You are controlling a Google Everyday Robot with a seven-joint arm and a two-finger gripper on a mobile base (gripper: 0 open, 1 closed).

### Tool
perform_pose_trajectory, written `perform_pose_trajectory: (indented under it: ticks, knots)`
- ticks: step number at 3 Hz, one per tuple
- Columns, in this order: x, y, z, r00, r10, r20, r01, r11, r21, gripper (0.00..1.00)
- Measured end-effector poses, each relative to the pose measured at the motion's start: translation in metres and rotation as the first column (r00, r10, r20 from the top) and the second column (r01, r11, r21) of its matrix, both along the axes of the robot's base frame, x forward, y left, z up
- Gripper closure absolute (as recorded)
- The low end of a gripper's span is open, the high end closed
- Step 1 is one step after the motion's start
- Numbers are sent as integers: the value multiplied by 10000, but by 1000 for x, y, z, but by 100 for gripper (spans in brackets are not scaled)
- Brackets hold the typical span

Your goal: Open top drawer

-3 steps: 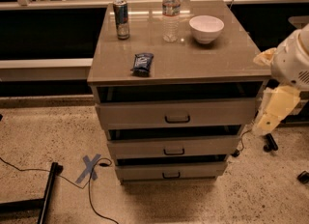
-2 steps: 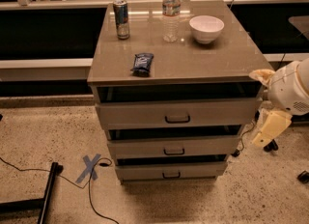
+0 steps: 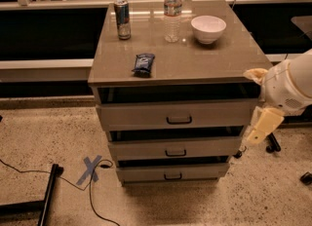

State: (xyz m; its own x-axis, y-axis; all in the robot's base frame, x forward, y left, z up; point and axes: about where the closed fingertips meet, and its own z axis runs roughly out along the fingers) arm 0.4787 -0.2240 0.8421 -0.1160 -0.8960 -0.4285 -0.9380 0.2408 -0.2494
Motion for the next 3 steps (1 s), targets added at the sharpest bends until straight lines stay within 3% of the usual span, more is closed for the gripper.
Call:
perform_pose_trajectory:
  ticks: [1, 2, 3]
  knots:
    - [11, 11, -44, 9990, 429, -137, -423, 9981, 441, 0]
    - [35, 24, -107, 9959, 522, 741, -596, 9930, 1021, 0]
    - [36, 24, -107, 9957, 513, 767, -591, 9930, 1019, 0]
